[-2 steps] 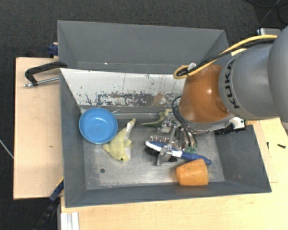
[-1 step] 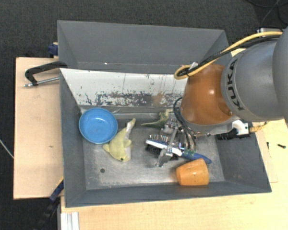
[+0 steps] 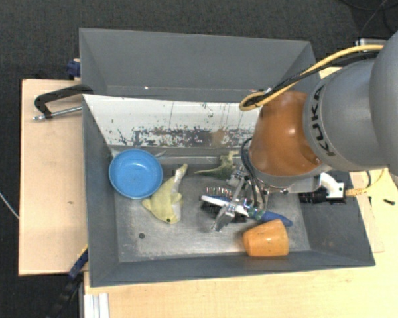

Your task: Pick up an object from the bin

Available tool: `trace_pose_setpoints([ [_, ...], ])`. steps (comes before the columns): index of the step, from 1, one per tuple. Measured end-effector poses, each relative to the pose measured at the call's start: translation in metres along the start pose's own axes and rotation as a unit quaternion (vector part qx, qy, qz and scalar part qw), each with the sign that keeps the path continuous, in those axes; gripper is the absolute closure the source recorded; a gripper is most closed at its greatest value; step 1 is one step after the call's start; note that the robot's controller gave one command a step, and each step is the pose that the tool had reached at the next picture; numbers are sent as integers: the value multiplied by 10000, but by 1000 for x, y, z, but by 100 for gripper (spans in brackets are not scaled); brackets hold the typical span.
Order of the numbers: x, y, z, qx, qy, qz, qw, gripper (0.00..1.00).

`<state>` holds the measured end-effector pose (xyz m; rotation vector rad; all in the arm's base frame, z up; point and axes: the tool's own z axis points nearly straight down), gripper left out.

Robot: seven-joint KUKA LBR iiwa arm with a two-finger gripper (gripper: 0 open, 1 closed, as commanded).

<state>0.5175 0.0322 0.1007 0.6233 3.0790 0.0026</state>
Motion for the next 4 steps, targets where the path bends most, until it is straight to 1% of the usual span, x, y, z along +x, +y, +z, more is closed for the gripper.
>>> trace_pose_setpoints([
  [1,6,-8,28,-19,-30,566,9984,0],
  [2,5,-6,26,-14,-24,556,9984,0],
  [3,2,-6,25,-28,-75,568,9984,100],
  [4,0,-5,-44,-20,-45,559,9984,100],
])
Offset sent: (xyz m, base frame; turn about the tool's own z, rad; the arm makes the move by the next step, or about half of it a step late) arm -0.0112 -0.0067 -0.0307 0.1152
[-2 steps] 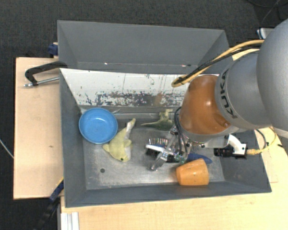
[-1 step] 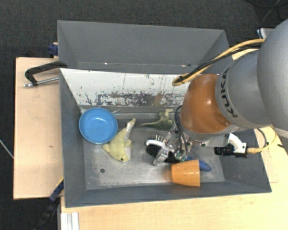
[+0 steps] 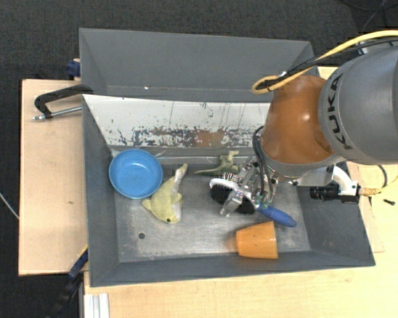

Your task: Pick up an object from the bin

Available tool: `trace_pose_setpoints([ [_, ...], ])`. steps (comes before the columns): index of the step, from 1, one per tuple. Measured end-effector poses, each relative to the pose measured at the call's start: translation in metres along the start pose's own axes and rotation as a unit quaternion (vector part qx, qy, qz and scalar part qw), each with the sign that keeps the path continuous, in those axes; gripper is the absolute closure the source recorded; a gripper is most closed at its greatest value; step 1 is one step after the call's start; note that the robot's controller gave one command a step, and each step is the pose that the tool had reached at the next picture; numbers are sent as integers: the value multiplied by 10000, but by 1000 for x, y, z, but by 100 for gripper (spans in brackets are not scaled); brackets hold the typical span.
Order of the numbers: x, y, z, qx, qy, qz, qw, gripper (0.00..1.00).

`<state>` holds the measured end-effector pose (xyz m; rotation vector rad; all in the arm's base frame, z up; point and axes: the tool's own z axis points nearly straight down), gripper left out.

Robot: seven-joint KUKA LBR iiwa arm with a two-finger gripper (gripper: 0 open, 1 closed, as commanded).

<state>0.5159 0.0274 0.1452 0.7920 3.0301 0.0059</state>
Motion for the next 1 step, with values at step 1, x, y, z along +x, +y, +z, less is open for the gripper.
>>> trace_pose_setpoints([
  [1,-2,2,-46,3,7,-10,10000,100],
])
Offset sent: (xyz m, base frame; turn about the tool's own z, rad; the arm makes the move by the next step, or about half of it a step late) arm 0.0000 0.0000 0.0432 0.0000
